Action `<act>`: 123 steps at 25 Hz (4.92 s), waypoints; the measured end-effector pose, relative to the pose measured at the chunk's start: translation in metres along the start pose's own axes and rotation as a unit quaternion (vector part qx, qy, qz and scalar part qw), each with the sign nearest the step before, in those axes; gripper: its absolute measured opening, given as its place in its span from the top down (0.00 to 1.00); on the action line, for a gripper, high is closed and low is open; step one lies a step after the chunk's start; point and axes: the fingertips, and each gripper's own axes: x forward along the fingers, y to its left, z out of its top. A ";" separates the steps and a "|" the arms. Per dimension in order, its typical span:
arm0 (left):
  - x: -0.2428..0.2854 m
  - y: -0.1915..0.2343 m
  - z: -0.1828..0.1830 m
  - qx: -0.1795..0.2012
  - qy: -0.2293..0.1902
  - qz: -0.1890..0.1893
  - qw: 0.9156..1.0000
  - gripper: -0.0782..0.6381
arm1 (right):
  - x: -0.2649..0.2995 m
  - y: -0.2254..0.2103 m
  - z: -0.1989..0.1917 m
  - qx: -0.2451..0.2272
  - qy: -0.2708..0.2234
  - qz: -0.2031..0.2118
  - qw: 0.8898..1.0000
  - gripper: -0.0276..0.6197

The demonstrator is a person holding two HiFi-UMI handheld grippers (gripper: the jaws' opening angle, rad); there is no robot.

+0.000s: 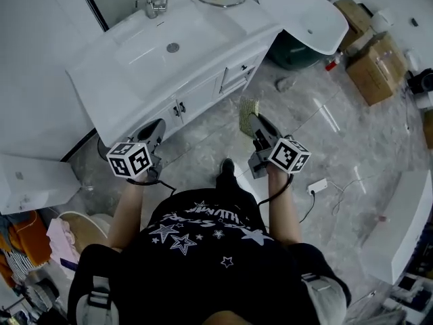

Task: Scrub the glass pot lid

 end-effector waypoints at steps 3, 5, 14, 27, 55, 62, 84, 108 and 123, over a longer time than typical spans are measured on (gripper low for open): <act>0.033 -0.008 0.012 -0.010 -0.008 0.010 1.000 0.88 | 0.020 -0.029 0.034 0.003 0.005 0.010 1.000 0.85; 0.050 -0.009 0.020 -0.014 -0.012 0.022 1.000 0.88 | 0.034 -0.044 0.055 0.005 0.009 0.022 1.000 0.85; 0.114 -0.025 0.050 -0.021 -0.038 0.076 0.996 0.88 | 0.057 -0.102 0.118 0.004 0.035 0.062 0.997 0.85; 0.149 -0.018 0.067 -0.029 -0.044 0.111 0.992 0.88 | 0.073 -0.149 0.132 0.026 0.054 0.063 0.996 0.85; 0.385 0.130 0.217 -0.078 -0.022 -0.012 0.997 0.88 | 0.360 -0.185 0.249 -0.085 0.111 0.033 0.990 0.85; 0.417 0.159 0.236 -0.088 -0.012 -0.016 0.996 0.88 | 0.433 -0.177 0.267 -0.210 0.156 0.040 0.964 0.85; 0.502 0.187 0.274 -0.191 -0.066 0.051 0.978 0.73 | 0.595 -0.210 0.335 -0.381 0.232 0.170 0.879 0.85; 0.584 0.230 0.265 -0.342 -0.099 0.061 0.932 0.66 | 0.695 -0.217 0.323 -0.574 0.244 0.263 0.736 0.85; 0.583 0.226 0.269 -0.336 -0.100 0.055 0.935 0.77 | 0.709 -0.214 0.285 -0.601 0.260 0.287 0.699 0.85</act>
